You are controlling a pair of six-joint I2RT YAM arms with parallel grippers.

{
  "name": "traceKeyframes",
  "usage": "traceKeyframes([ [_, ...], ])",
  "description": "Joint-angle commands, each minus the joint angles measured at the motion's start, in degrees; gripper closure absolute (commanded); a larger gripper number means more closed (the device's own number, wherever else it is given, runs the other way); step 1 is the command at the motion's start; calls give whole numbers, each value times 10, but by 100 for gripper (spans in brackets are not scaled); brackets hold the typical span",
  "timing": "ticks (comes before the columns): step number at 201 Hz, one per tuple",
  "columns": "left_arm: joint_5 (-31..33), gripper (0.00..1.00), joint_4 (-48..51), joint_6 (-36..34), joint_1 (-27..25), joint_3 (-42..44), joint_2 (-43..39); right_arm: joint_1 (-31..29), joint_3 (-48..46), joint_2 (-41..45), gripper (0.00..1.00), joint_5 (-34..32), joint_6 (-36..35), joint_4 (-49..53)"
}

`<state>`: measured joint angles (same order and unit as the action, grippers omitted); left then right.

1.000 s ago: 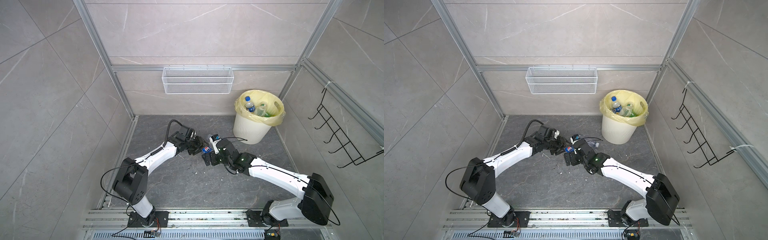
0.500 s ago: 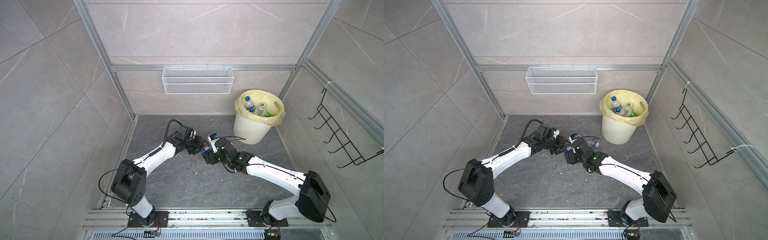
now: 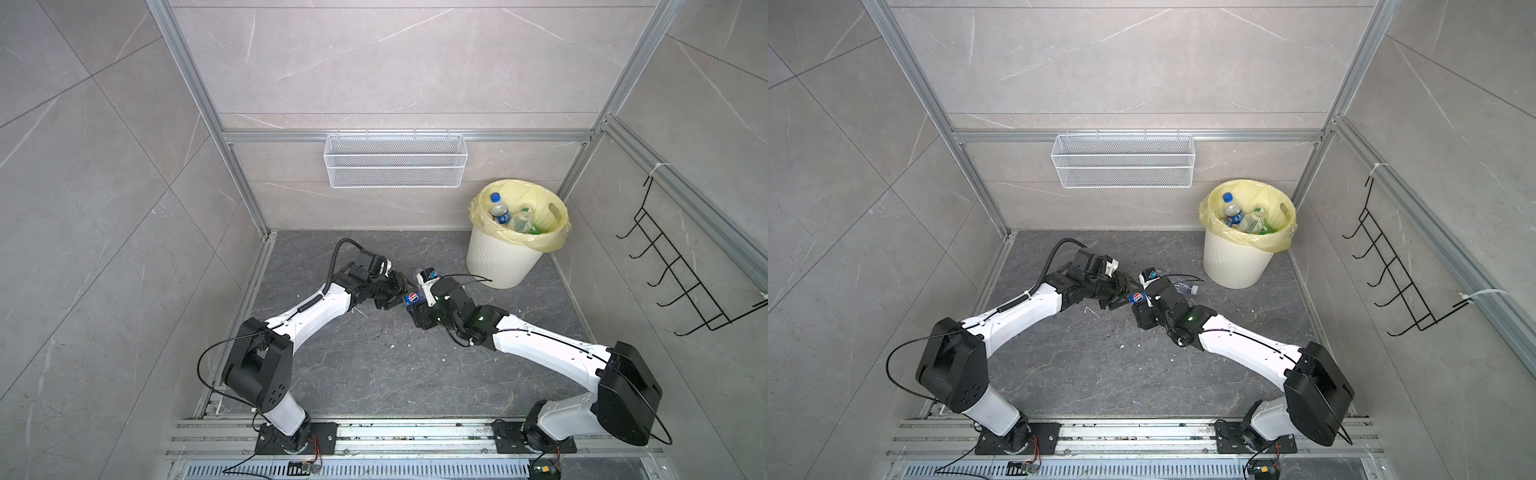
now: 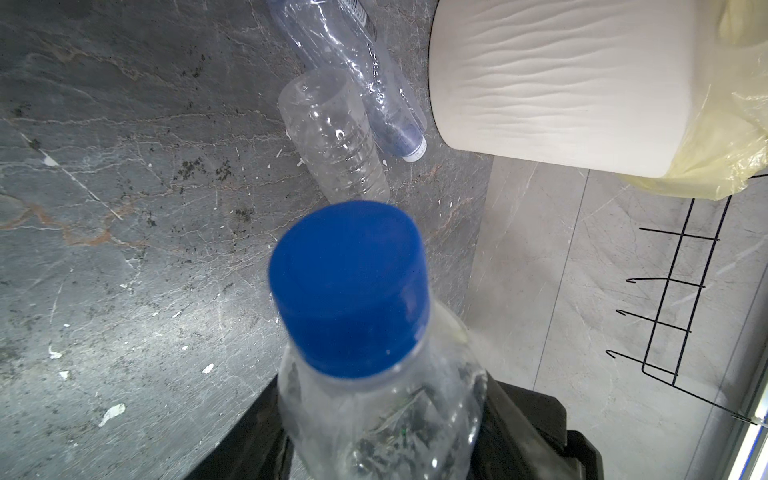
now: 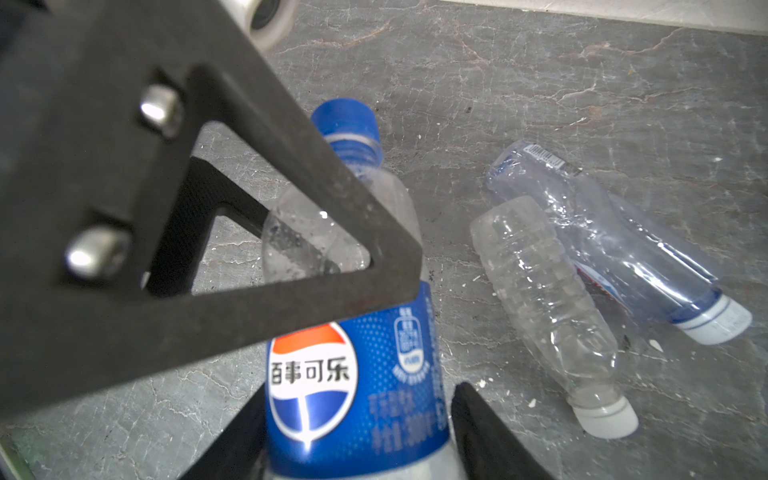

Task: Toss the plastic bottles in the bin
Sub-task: 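Open the left gripper off the cap while the right holds the bottle, then carry the Pepsi bottle over the bin with the right gripper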

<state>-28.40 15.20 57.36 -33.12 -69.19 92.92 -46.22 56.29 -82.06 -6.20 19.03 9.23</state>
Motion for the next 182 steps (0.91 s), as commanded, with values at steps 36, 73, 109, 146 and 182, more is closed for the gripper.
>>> traceKeyframes([
  [36,-15,31,-30,9,6,-20,-13,-3,-15,15,54,20,5,-2],
  [73,-3,26,-23,10,20,-17,-31,-2,-15,20,55,19,8,2],
  [109,18,17,-15,4,33,-6,-64,2,-10,22,56,17,8,14],
  [146,35,11,-7,-6,48,5,-95,11,-3,32,56,13,5,29],
  [182,48,0,-18,-28,52,8,-130,34,23,44,57,-2,-5,70],
])
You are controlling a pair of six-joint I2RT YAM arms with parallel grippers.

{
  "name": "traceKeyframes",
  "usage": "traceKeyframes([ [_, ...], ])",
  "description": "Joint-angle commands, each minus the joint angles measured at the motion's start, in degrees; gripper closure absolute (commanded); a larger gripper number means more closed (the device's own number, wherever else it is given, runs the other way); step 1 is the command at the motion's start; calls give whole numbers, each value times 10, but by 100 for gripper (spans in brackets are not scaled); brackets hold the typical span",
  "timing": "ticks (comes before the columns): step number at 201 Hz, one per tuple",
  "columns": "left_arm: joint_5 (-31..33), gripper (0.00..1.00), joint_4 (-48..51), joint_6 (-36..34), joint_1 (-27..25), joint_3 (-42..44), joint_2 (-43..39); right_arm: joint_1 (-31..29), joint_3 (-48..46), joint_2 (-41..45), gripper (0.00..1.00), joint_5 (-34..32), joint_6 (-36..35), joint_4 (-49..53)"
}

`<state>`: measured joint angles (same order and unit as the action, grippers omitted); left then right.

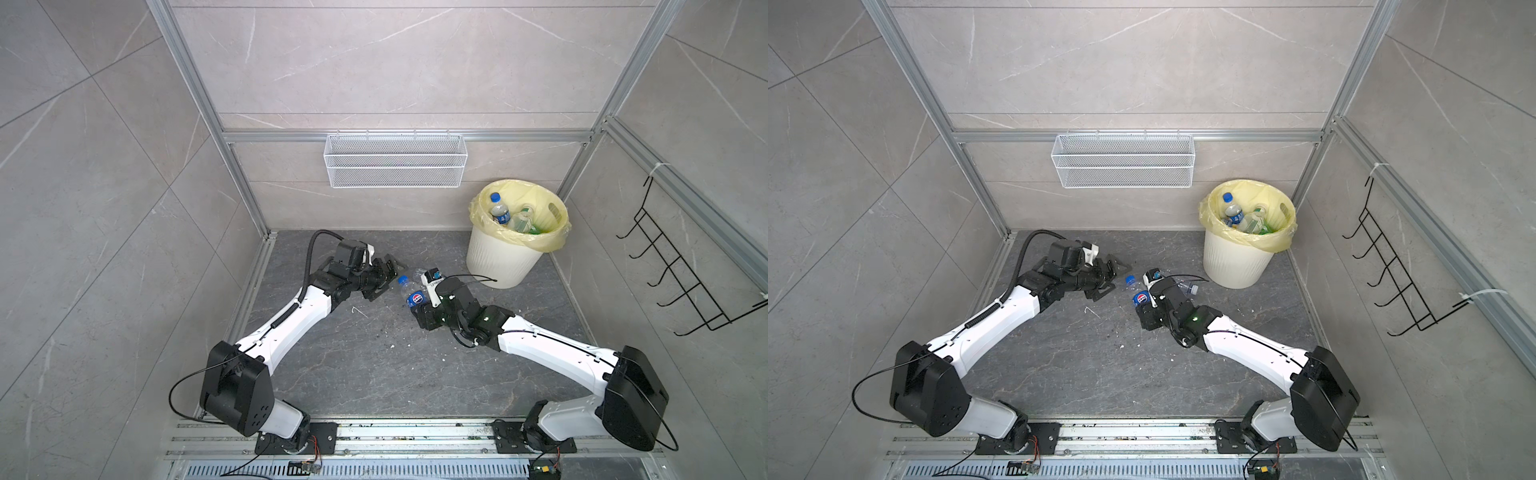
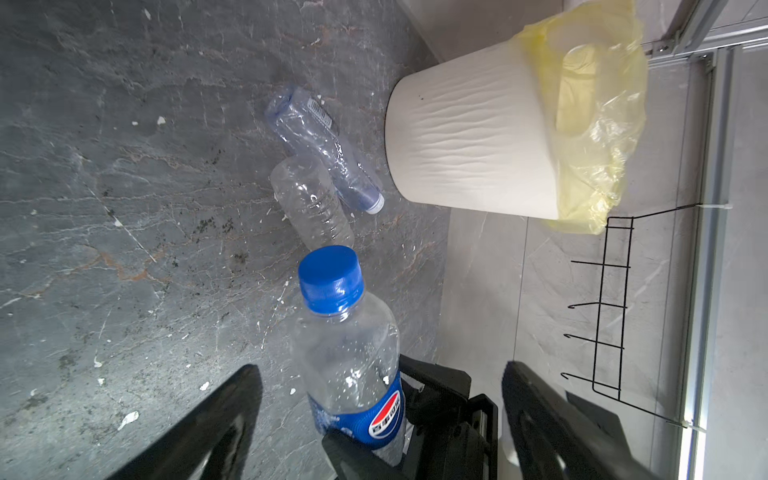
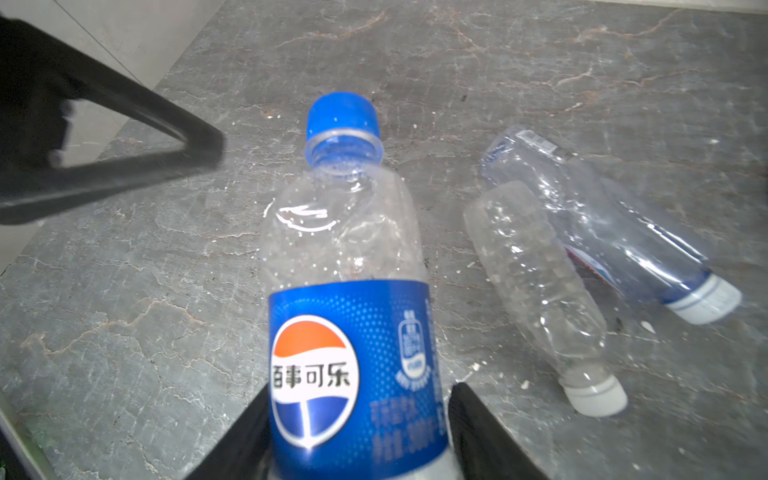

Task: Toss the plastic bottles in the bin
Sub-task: 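Carry the Pepsi bottle over the bin with the right gripper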

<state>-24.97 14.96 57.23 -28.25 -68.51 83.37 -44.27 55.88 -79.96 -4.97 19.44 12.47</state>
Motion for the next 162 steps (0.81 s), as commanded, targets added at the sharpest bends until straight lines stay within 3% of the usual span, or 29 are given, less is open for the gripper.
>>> traceKeyframes([
  [1,13,0,-16,-27,2,1,-35,15,28,23,57,-14,-9,39],
  [67,-8,0,-31,-84,-15,-47,-52,83,85,76,58,-30,-34,115],
  [110,-2,0,-28,-133,-77,-119,-11,148,134,100,59,-28,-46,160],
  [162,32,0,29,-212,-157,-263,82,215,243,111,59,-82,-50,220],
])
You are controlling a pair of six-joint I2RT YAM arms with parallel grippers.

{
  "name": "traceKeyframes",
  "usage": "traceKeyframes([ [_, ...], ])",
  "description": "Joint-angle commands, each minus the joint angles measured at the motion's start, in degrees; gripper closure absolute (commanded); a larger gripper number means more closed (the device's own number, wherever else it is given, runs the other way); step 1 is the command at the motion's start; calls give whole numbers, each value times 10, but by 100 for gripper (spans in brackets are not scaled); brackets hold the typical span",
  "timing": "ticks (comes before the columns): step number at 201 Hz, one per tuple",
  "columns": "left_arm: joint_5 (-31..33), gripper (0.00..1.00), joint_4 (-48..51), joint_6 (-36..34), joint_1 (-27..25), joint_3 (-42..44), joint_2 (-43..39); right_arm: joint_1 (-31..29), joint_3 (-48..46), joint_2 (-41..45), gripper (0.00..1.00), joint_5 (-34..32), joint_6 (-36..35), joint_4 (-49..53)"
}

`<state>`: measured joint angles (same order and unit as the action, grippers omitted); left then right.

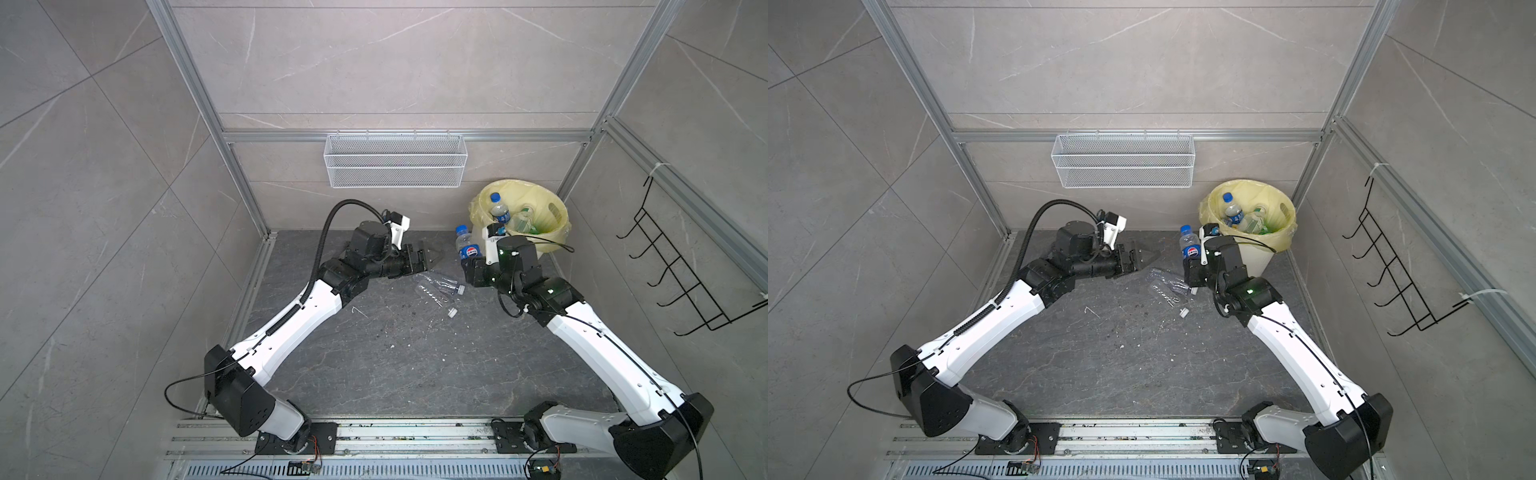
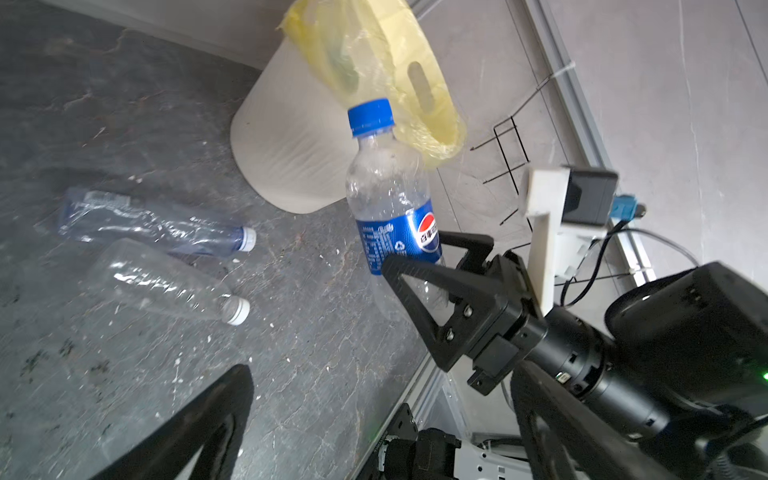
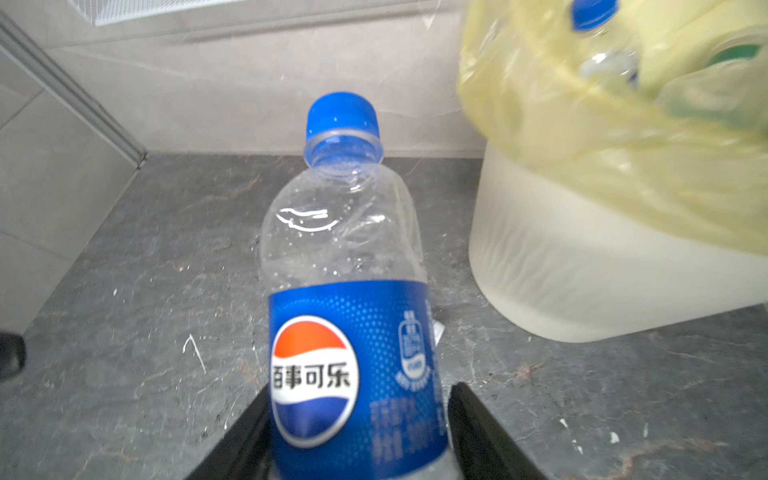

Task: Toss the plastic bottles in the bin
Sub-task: 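Carry the Pepsi bottle over the bin with the right gripper, then open the right gripper to drop the Pepsi bottle into the bin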

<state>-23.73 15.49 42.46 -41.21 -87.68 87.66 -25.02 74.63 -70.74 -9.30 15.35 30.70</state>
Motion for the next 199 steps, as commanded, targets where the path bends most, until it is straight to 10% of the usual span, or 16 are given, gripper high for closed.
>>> traceKeyframes([
  [1,20,0,25,-66,-29,-76,41,23,56,19,59,-39,-10,38],
  [129,21,0,71,-147,-101,-268,160,199,267,-90,55,-12,45,47],
  [199,50,0,75,-158,-100,-209,131,281,360,-200,0,90,88,71],
])
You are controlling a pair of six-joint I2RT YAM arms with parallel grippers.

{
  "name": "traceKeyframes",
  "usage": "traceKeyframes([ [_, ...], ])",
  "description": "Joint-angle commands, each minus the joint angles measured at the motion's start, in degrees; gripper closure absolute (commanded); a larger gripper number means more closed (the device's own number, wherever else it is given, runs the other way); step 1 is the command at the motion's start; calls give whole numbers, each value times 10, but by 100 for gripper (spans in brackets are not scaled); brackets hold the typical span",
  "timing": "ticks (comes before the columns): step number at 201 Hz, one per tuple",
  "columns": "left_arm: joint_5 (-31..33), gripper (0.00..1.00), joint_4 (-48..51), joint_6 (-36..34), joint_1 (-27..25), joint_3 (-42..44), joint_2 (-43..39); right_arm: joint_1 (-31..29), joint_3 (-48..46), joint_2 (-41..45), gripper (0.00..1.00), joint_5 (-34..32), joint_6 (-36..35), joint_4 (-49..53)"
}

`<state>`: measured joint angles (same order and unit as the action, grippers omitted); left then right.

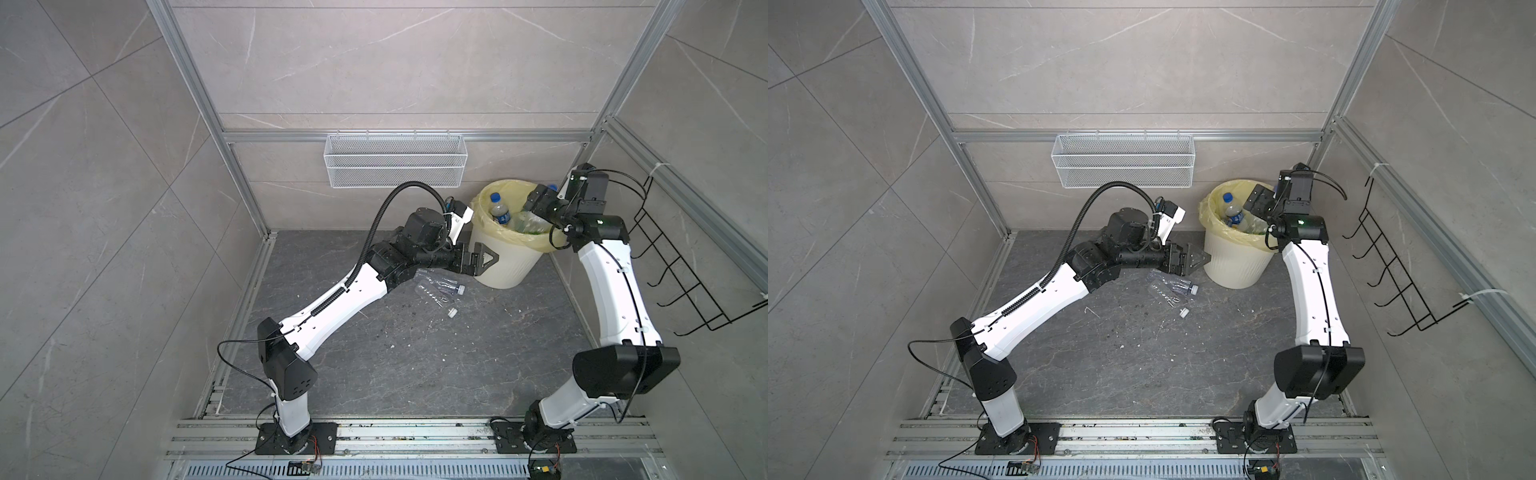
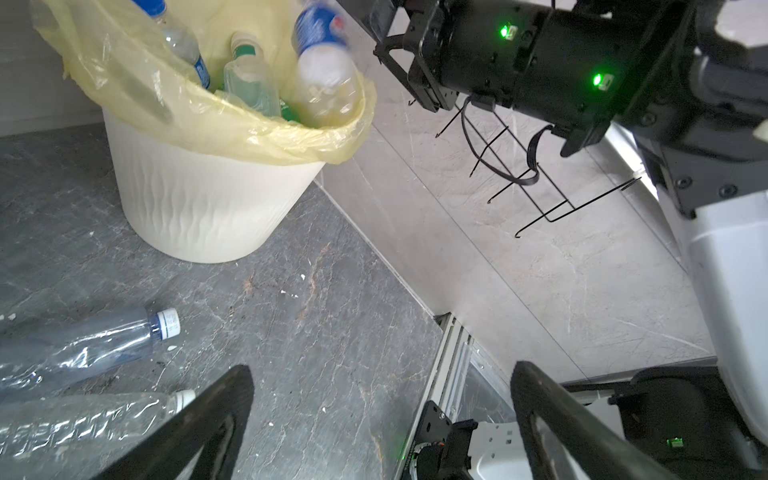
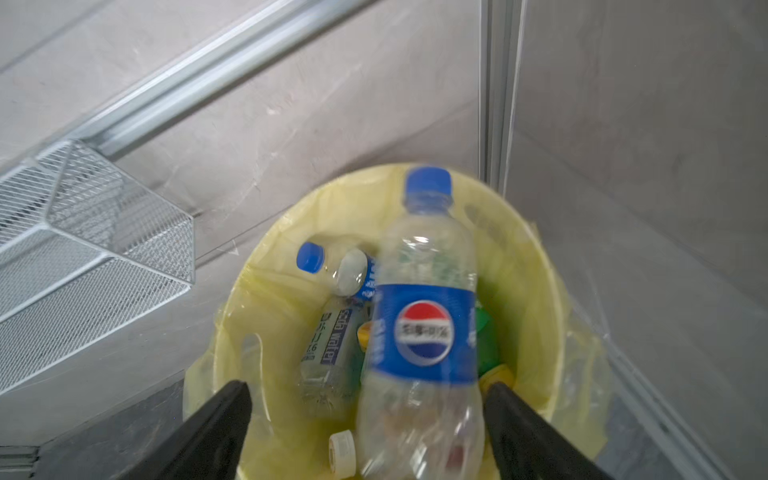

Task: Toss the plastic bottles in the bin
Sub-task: 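Open the right gripper to drop the Pepsi bottle into the bin, then move both grippers back down to the two clear water bottles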

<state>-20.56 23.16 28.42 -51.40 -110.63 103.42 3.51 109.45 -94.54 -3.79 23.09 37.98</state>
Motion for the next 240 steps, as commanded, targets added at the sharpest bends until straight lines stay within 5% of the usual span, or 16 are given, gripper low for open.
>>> traceKeyframes([
  [1,18,0,-2,-17,2,21,-27,-4,11,38,0,35,10,0],
  [87,46,0,-6,10,4,67,-39,-6,-58,102,0,70,15,-11],
  [184,99,0,-24,166,70,229,-91,-94,-220,198,0,18,-1,-15],
  [240,13,0,-82,278,132,297,-56,-190,-385,239,0,-15,-17,-55],
])
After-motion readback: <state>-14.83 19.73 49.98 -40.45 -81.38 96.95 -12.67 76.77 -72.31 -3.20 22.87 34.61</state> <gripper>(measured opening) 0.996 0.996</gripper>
